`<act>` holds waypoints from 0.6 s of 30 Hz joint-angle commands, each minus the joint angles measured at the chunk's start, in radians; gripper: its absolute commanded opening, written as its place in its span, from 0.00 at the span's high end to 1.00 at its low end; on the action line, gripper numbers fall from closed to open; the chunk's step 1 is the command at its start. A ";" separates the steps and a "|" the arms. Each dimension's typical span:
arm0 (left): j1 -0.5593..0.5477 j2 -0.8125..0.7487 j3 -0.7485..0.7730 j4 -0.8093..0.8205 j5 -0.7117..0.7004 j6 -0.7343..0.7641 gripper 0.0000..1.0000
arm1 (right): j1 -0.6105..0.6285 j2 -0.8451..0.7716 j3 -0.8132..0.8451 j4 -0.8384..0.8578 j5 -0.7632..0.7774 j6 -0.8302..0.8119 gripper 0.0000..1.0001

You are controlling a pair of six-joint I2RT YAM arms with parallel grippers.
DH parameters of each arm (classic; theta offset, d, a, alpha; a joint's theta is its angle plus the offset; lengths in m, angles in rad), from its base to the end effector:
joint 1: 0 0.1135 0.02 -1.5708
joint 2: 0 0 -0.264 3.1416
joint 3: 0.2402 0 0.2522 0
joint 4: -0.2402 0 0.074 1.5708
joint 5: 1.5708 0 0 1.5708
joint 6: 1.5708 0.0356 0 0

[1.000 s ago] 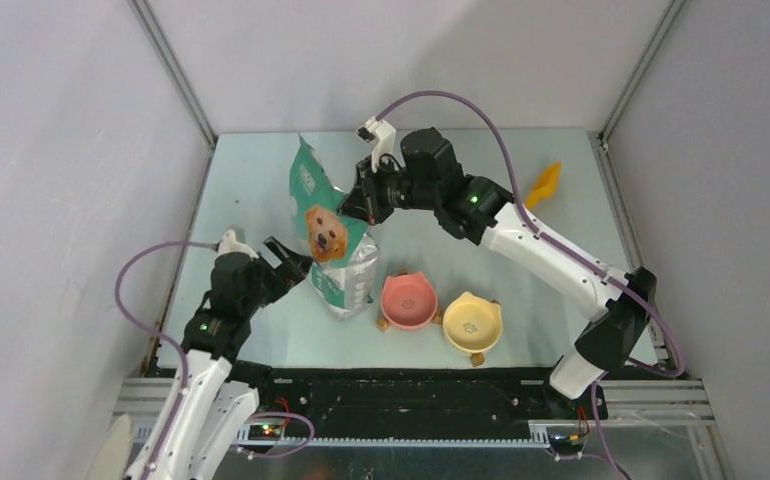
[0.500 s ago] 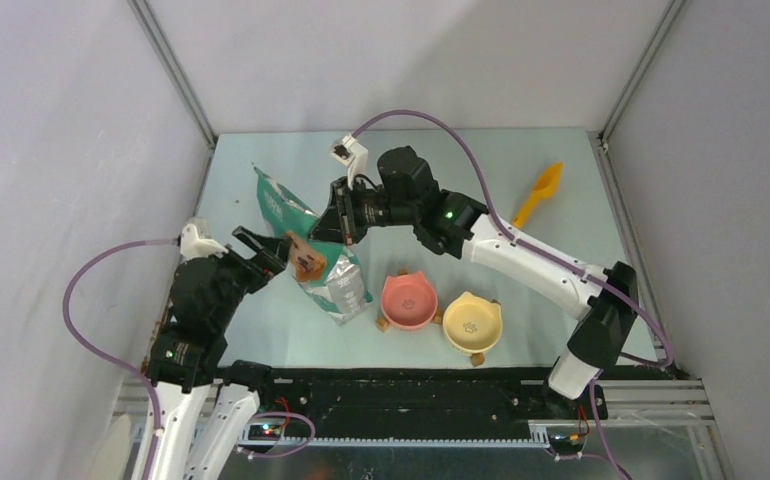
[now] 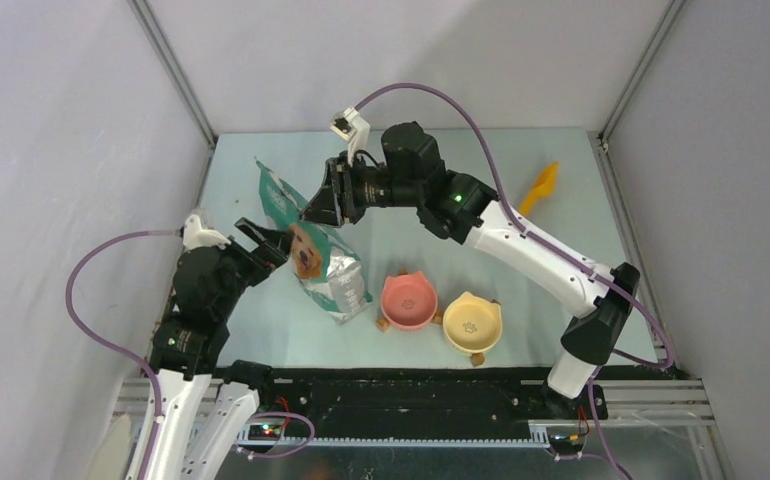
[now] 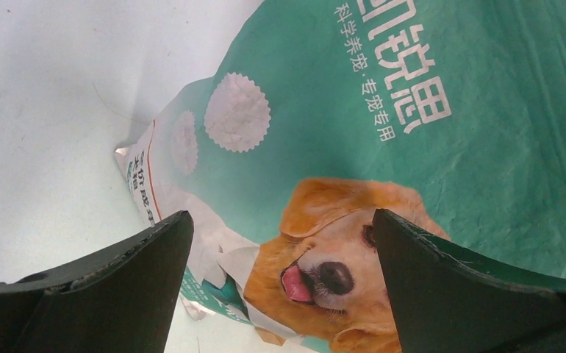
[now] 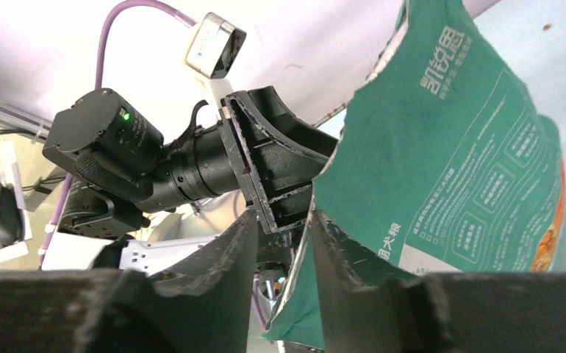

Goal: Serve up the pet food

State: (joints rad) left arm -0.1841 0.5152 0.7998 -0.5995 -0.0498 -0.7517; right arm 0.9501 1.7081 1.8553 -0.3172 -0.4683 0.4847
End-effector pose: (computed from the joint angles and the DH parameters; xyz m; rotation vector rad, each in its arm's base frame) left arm 0.1111 -0.0189 0.3360 -0.5735 1.8417 -0.5886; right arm 0.2160 0.3298 0.4524 -0.8189 1.7803 1.4099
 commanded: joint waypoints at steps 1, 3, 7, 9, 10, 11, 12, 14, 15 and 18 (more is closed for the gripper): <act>-0.005 0.006 0.038 0.059 -0.023 -0.010 0.01 | 0.011 0.011 0.084 -0.054 0.058 -0.050 0.58; -0.005 0.008 0.034 0.071 -0.020 -0.015 0.01 | 0.008 0.024 0.115 -0.093 0.092 -0.058 0.51; -0.005 0.010 0.036 0.075 -0.024 -0.019 0.00 | 0.001 0.060 0.186 -0.148 0.176 -0.087 0.40; -0.005 0.008 0.047 0.072 -0.034 -0.021 0.01 | 0.000 0.087 0.232 -0.170 0.220 -0.110 0.39; -0.006 0.006 0.052 0.070 -0.037 -0.021 0.01 | 0.000 0.108 0.270 -0.192 0.231 -0.115 0.39; -0.005 0.006 0.065 0.066 -0.048 -0.021 0.01 | 0.000 0.120 0.287 -0.204 0.240 -0.126 0.39; -0.005 0.007 0.074 0.063 -0.058 -0.027 0.01 | -0.002 0.139 0.322 -0.230 0.243 -0.128 0.39; -0.005 0.012 0.121 0.029 -0.088 -0.035 0.01 | -0.001 0.163 0.350 -0.248 0.247 -0.124 0.40; -0.005 0.018 0.160 0.019 -0.108 -0.037 0.01 | 0.000 0.168 0.353 -0.246 0.244 -0.119 0.41; -0.005 0.028 0.235 -0.024 -0.139 -0.047 0.01 | -0.001 0.195 0.371 -0.238 0.244 -0.110 0.44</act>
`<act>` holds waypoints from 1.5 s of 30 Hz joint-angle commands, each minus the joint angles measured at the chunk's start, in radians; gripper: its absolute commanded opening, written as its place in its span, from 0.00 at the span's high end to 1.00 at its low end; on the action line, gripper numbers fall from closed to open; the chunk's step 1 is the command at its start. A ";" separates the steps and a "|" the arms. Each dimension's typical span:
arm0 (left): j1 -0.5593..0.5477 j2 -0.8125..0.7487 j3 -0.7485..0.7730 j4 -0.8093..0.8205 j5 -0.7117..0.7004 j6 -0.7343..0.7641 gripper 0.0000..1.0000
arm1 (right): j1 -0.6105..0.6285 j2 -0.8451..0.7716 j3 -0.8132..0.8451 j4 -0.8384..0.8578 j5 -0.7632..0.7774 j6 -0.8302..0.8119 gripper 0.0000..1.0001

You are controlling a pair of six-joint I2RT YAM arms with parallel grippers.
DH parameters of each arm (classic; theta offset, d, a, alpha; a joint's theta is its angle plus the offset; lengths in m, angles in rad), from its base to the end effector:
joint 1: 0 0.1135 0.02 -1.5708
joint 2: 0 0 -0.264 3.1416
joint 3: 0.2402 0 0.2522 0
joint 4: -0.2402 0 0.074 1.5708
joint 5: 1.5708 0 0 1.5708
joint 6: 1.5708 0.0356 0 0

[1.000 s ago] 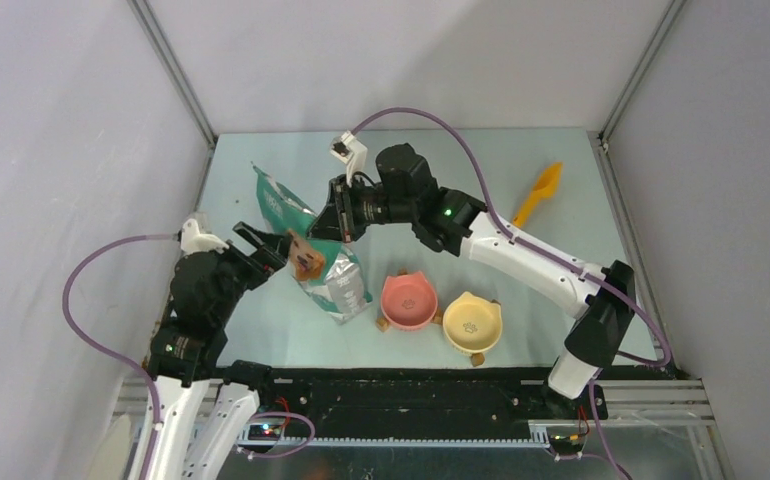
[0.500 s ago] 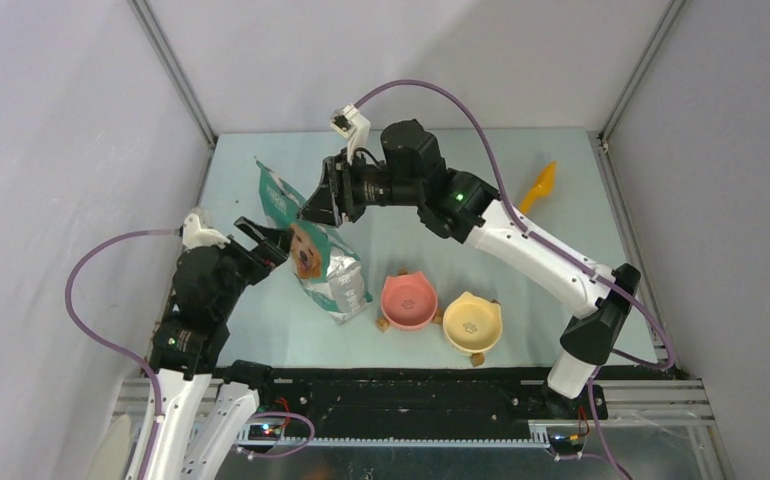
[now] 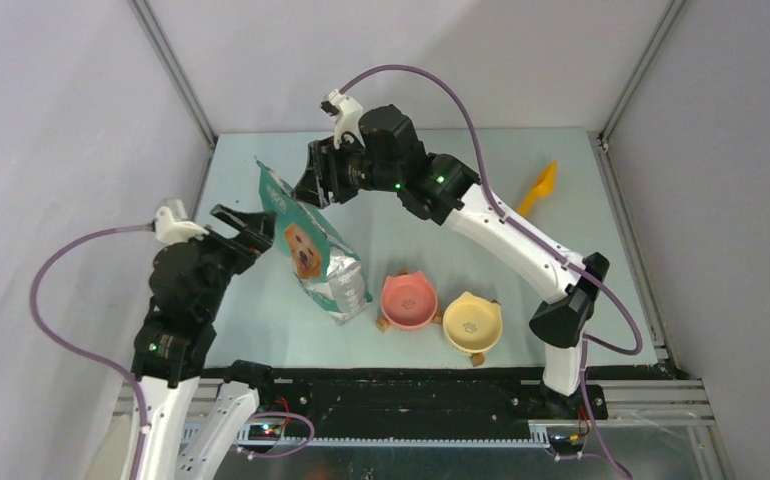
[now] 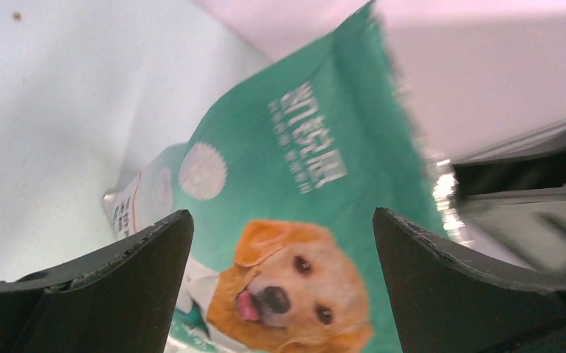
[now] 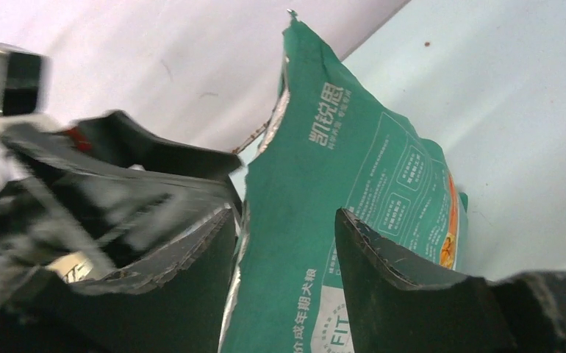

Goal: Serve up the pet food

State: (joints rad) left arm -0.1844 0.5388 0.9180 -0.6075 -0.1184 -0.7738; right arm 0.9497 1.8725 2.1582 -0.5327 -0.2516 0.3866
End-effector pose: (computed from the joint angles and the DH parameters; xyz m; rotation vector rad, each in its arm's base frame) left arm 0.1042 -0.0152 0.3706 -0.6149 1.7289 -0.5747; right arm 0.2382 0.3481 0.4657 -0.7316 1.8329 1.1430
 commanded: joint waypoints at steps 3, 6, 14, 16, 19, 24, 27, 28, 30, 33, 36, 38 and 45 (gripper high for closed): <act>-0.004 0.016 0.172 -0.026 -0.098 -0.038 0.01 | -0.003 0.049 0.088 -0.029 0.031 -0.011 0.45; -0.004 0.050 0.220 -0.071 -0.105 -0.052 0.01 | -0.002 0.053 0.094 -0.026 0.038 -0.015 0.45; -0.005 0.235 0.414 -0.185 0.030 -0.015 0.01 | -0.002 0.058 0.092 -0.054 0.050 -0.038 0.49; -0.005 0.250 0.405 -0.154 0.045 -0.014 0.01 | 0.000 0.058 0.091 -0.058 0.052 -0.040 0.49; -0.004 0.273 0.396 -0.114 0.072 -0.021 0.01 | 0.004 0.057 0.093 -0.069 0.053 -0.050 0.51; -0.004 0.295 0.374 -0.095 0.098 -0.013 0.01 | 0.018 0.050 0.092 -0.101 0.071 -0.074 0.52; -0.005 0.275 0.335 -0.054 0.123 -0.009 0.04 | 0.026 0.048 0.094 -0.118 0.076 -0.086 0.52; -0.004 0.272 0.330 -0.046 0.136 -0.006 0.05 | 0.028 0.049 0.094 -0.127 0.076 -0.091 0.52; -0.004 0.271 0.322 -0.048 0.146 0.003 0.06 | 0.034 0.048 0.093 -0.141 0.075 -0.096 0.52; -0.004 0.271 0.316 -0.059 0.152 0.015 0.08 | 0.049 0.047 0.094 -0.154 0.071 -0.114 0.52; -0.003 0.262 0.298 -0.055 0.155 0.019 0.09 | 0.067 0.043 0.094 -0.157 0.083 -0.137 0.51; -0.003 0.255 0.293 -0.054 0.153 0.019 0.11 | 0.071 0.041 0.094 -0.156 0.091 -0.143 0.51; -0.003 0.231 0.297 -0.064 0.129 0.025 0.16 | 0.073 0.041 0.092 -0.139 0.121 -0.151 0.52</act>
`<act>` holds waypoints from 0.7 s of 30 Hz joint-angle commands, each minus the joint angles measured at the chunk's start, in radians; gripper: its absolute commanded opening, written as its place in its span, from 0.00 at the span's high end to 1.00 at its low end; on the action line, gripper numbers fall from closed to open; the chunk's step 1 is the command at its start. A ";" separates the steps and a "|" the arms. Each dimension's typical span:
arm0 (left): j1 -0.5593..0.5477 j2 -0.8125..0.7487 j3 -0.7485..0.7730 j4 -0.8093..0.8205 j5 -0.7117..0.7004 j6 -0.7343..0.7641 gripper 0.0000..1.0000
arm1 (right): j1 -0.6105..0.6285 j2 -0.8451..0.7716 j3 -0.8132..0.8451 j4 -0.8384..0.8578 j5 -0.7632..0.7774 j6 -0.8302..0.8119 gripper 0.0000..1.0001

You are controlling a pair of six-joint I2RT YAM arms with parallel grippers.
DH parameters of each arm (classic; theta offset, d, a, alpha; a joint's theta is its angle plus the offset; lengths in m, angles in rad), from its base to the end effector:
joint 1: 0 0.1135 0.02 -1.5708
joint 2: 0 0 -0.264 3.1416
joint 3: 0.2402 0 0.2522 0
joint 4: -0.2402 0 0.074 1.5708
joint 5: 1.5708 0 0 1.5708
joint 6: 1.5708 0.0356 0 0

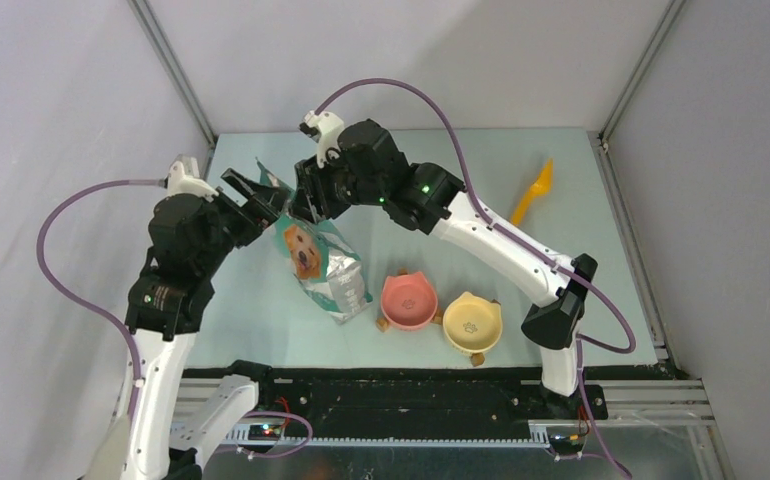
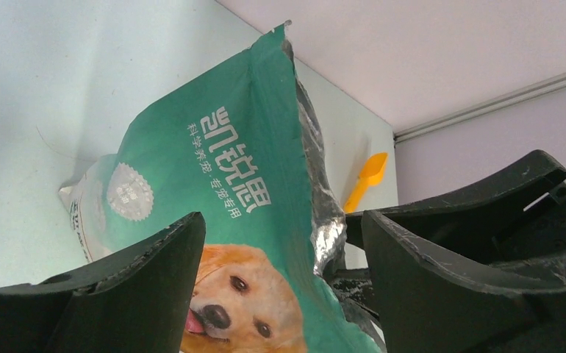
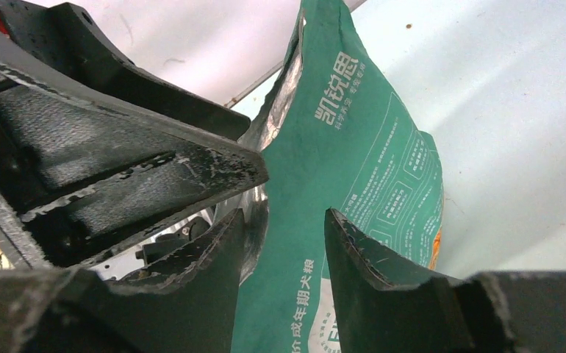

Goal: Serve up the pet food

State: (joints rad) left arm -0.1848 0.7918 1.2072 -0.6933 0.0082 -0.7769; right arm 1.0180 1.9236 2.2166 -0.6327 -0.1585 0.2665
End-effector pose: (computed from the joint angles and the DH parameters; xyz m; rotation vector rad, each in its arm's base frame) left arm 0.1374 -0.0260 0.4251 -0.5497 1.8224 -0.6713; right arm 0.2217 0.3700 0.4531 -0.8543 1.8538 0.9929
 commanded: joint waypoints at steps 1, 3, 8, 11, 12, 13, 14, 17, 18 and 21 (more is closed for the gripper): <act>-0.003 -0.025 0.007 0.022 0.000 0.028 0.16 | 0.005 -0.010 0.034 -0.039 0.029 -0.032 0.53; -0.003 -0.032 0.008 0.019 -0.003 0.027 0.16 | 0.005 -0.011 0.034 -0.037 0.032 -0.030 0.55; -0.003 -0.054 0.010 0.013 -0.035 0.025 0.19 | 0.005 -0.011 0.033 -0.039 0.040 -0.027 0.58; -0.003 -0.063 0.010 0.002 -0.059 0.025 0.20 | 0.005 -0.014 0.031 -0.041 0.042 -0.027 0.57; -0.003 -0.062 0.009 -0.001 -0.060 0.025 0.21 | 0.003 -0.015 0.031 -0.041 0.042 -0.026 0.58; -0.002 -0.056 0.012 -0.008 -0.061 0.020 0.22 | 0.003 -0.015 0.031 -0.040 0.042 -0.026 0.58; -0.003 -0.051 0.014 -0.020 -0.060 0.017 0.23 | 0.004 -0.015 0.031 -0.039 0.042 -0.026 0.58; -0.002 -0.020 0.028 -0.047 -0.047 0.010 0.28 | 0.005 -0.017 0.028 -0.038 0.040 -0.022 0.57; -0.003 -0.008 0.030 -0.050 -0.044 0.010 0.28 | 0.003 -0.018 0.027 -0.037 0.039 -0.021 0.58; -0.003 0.009 0.032 -0.051 -0.022 0.011 0.33 | 0.003 -0.022 0.020 -0.030 0.038 -0.017 0.58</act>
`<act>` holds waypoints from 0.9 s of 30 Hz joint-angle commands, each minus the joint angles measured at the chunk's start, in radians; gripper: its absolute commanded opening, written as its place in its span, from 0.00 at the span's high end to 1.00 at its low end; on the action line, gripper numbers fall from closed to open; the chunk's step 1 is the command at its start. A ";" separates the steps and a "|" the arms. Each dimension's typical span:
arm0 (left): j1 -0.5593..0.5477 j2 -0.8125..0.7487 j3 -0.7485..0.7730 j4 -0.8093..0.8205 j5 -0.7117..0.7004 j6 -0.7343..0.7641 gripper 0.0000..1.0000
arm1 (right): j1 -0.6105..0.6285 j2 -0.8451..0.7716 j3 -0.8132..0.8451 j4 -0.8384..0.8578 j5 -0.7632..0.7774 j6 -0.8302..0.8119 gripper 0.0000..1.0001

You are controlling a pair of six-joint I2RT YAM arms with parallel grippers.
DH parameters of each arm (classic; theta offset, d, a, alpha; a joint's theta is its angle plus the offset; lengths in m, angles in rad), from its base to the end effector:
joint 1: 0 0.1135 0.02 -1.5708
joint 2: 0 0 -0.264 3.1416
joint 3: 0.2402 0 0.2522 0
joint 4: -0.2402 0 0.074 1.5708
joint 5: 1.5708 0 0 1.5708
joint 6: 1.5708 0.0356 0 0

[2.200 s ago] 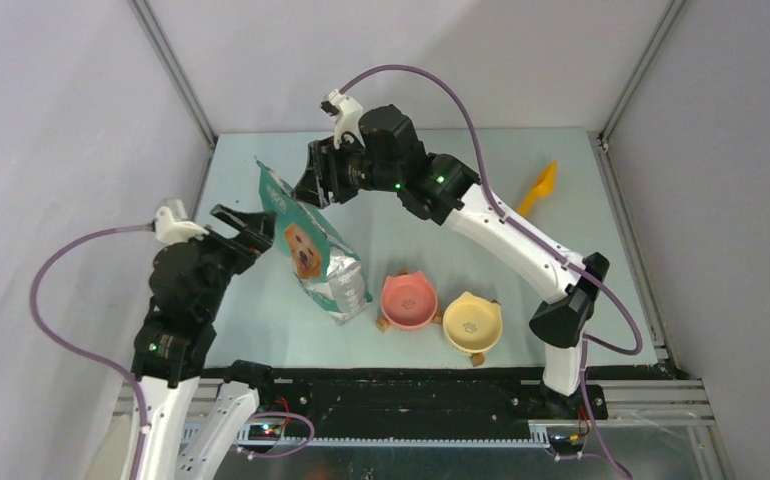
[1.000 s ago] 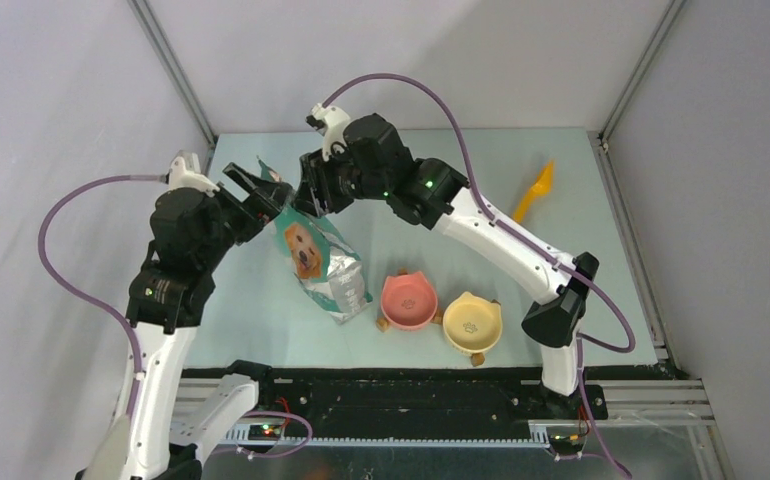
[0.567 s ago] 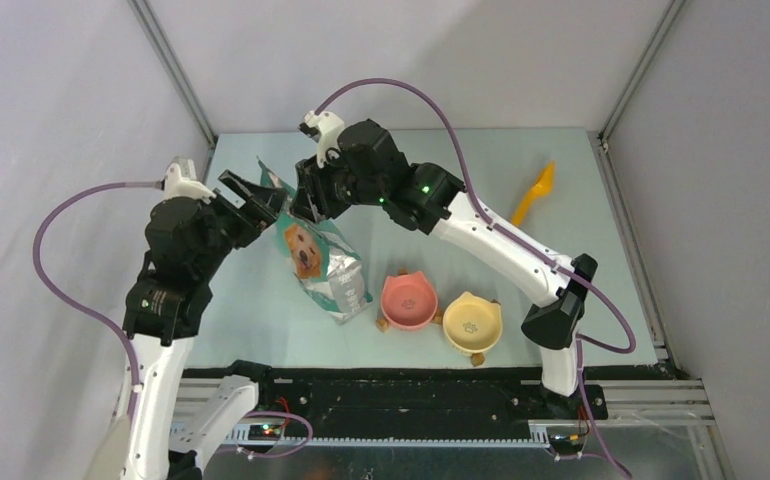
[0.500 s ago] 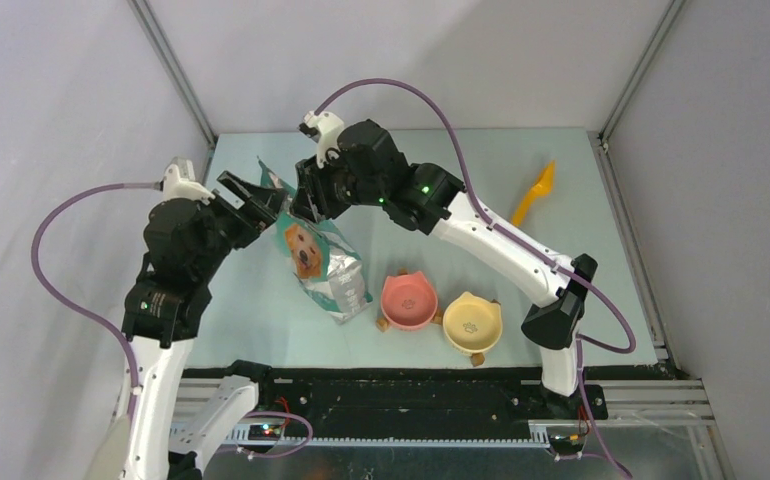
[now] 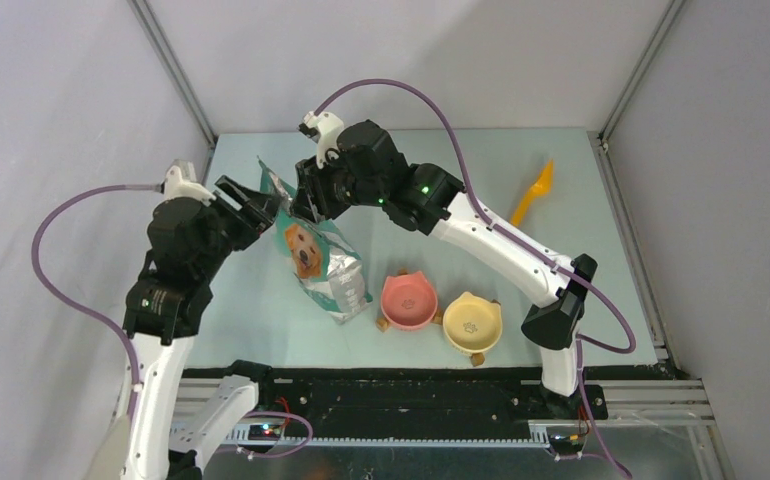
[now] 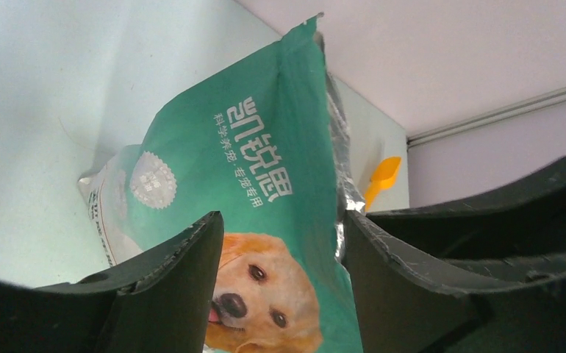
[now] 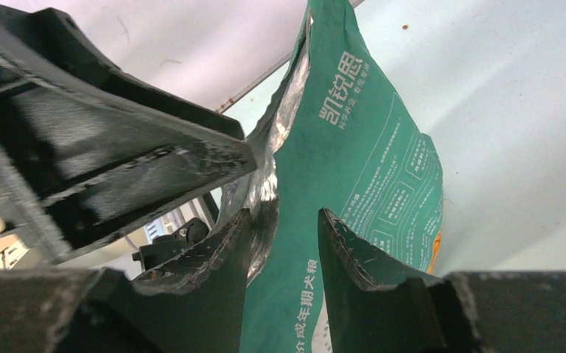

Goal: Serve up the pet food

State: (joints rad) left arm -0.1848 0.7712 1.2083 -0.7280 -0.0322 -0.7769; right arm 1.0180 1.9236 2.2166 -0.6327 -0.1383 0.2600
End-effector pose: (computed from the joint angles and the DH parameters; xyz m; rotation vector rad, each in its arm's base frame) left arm 0.1302 -0.0232 0.4241 -0.5792 1.8205 -0.6305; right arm 0.2224 0.3697 0.4530 -0.8449 1.8523 0.9707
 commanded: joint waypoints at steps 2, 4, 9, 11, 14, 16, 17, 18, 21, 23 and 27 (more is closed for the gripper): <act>-0.002 0.038 0.032 -0.018 0.024 0.013 0.40 | 0.003 -0.023 0.015 -0.027 0.018 -0.010 0.57; -0.002 0.043 0.033 -0.023 0.024 0.013 0.49 | 0.003 -0.026 0.011 -0.024 0.020 -0.011 0.57; -0.003 0.034 0.024 -0.019 0.020 0.009 0.68 | -0.004 -0.032 0.004 -0.025 0.024 -0.007 0.58; -0.002 0.030 0.018 -0.006 0.024 0.007 0.78 | -0.007 -0.034 0.002 -0.024 0.015 -0.005 0.57; -0.002 0.019 0.003 0.020 0.053 0.006 0.88 | -0.009 -0.038 -0.001 -0.019 -0.017 -0.002 0.57; -0.002 0.012 -0.011 0.049 0.083 0.005 0.98 | -0.008 -0.041 -0.003 -0.014 -0.036 0.000 0.55; -0.002 0.010 -0.023 0.073 0.106 0.006 0.99 | -0.008 -0.043 -0.003 -0.010 -0.041 0.002 0.52; -0.002 0.005 -0.029 0.086 0.116 0.005 1.00 | -0.008 -0.044 -0.003 -0.008 -0.048 0.004 0.51; -0.002 -0.009 -0.058 0.140 0.145 -0.004 1.00 | -0.012 -0.049 -0.003 0.003 -0.056 0.013 0.46; -0.003 -0.030 -0.089 0.177 0.156 -0.031 1.00 | -0.021 -0.055 -0.006 0.010 -0.052 0.031 0.43; -0.002 -0.130 -0.198 0.316 0.169 -0.091 1.00 | -0.060 -0.087 -0.052 0.093 -0.093 0.099 0.40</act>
State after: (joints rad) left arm -0.1848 0.7292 1.0893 -0.5625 0.0650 -0.8055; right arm 0.9962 1.9156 2.1941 -0.6350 -0.1822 0.2897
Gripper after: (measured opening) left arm 0.007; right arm 0.587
